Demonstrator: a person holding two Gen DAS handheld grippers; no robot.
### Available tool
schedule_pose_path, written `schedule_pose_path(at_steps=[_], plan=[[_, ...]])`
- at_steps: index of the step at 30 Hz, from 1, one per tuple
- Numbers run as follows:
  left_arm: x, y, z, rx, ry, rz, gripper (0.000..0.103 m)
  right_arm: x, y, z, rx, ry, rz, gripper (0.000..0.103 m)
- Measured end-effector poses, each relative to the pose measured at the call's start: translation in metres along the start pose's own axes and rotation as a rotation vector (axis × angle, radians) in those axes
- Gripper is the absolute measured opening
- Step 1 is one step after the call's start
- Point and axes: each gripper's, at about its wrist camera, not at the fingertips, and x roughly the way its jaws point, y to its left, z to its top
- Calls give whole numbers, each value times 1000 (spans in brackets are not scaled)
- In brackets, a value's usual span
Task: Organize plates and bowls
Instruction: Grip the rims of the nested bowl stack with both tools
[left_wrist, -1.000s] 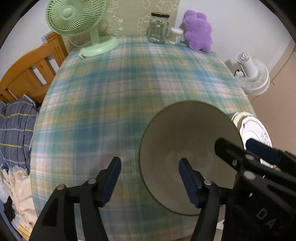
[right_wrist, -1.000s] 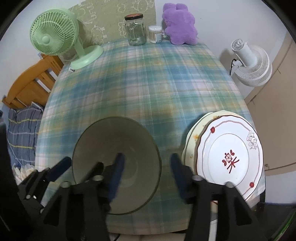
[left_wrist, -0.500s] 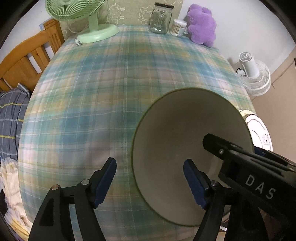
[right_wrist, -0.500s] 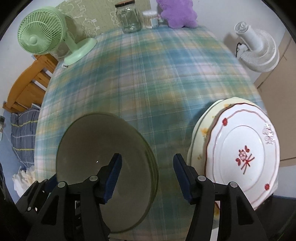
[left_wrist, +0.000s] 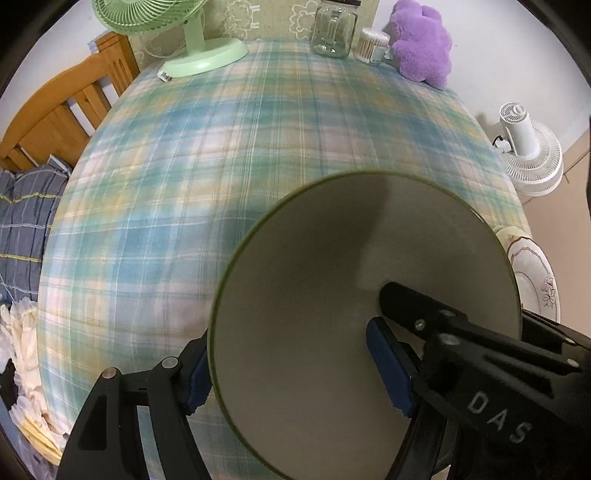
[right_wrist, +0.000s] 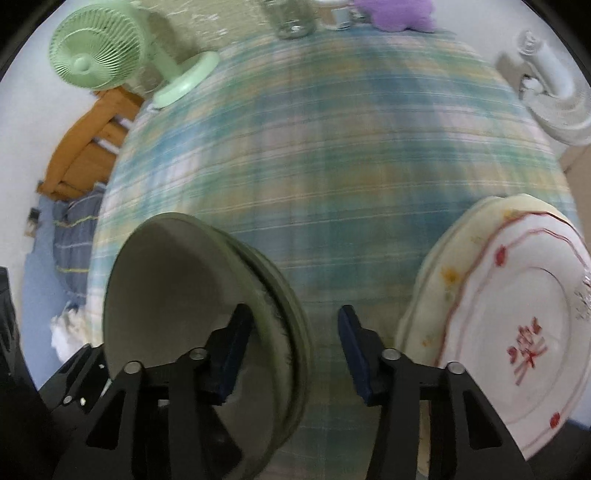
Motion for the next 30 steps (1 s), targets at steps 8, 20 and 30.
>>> schedule_pose_path(at_steps=[8,20,30], plan=[[1,1,3,-7,8,-17,77,2,7,3,-52,15,35,38],[5,9,6,32,-8,-114,75,2,10,5,-35,15,-2,40],[4,12,9,83,-15,-194,65,0,18,3,-15,-25,-69,42]])
